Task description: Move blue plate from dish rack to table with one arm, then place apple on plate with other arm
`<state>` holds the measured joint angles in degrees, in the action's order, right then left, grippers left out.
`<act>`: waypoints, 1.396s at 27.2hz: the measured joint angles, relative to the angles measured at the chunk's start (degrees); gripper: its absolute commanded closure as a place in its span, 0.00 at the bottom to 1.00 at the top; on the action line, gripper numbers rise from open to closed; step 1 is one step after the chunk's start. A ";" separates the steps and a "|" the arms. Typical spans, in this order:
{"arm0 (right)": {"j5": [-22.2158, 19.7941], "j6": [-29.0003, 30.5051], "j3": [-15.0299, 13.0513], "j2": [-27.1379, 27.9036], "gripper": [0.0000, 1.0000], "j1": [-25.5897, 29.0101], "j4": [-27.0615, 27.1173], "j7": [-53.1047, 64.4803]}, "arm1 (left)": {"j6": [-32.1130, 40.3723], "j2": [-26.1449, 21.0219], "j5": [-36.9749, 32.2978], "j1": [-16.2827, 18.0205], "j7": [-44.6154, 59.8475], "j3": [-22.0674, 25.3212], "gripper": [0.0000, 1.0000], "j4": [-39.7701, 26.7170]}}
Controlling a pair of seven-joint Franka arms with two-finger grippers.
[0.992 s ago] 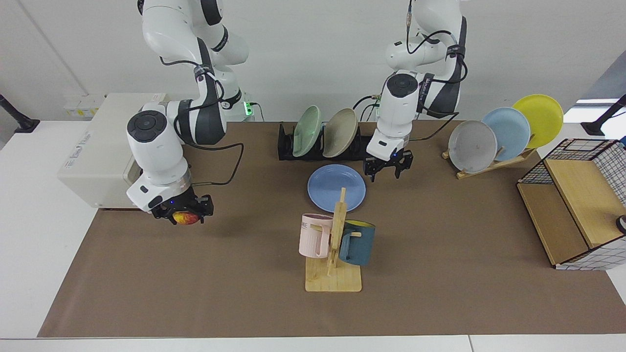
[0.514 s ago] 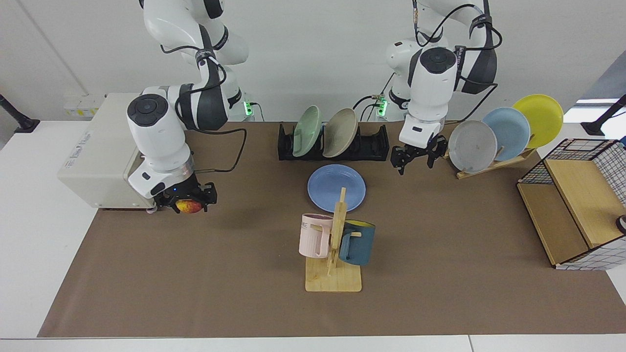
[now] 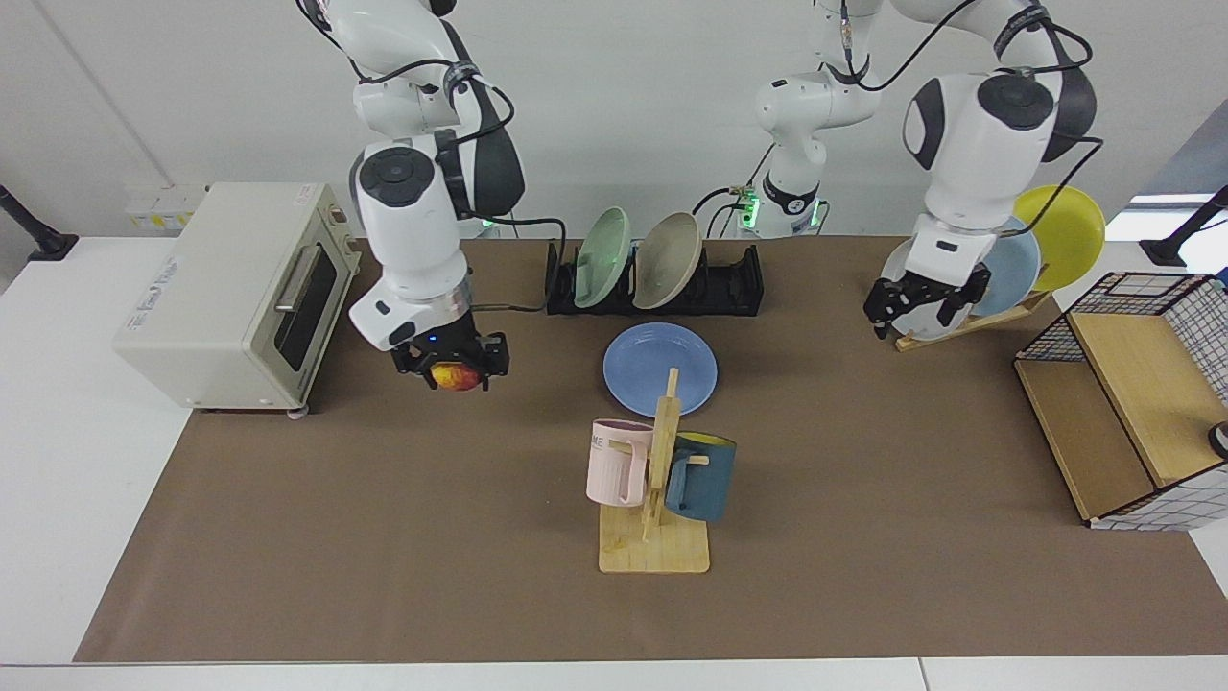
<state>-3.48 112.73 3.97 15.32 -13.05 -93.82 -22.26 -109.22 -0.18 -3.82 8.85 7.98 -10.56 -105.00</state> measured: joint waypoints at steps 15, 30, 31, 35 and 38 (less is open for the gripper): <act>1.17 1.36 0.12 2.26 1.00 -14.48 -1.00 -23.21 | 12.84 3.10 3.06 -0.49 -6.78 4.72 0.00 9.36; 2.33 7.38 0.04 10.30 1.00 -22.75 -1.52 -35.12 | 14.11 4.94 3.08 -4.27 -6.74 3.78 0.00 9.46; 2.33 8.00 0.04 10.87 1.00 -22.85 -1.54 -35.44 | 14.11 4.95 3.08 -4.41 -6.74 3.72 0.00 9.46; 2.33 9.96 0.02 13.08 1.00 -23.05 -1.58 -36.05 | 14.11 5.04 3.08 -4.88 -6.74 3.70 0.00 9.46; 2.33 10.78 -0.10 14.27 1.00 -23.04 -1.58 -36.09 | 14.11 5.13 3.07 -4.89 -6.73 3.81 0.00 9.46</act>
<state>-1.14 123.51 3.86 29.58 -36.09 -95.40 -58.34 -95.12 4.95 -0.75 3.96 1.24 -6.75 -95.53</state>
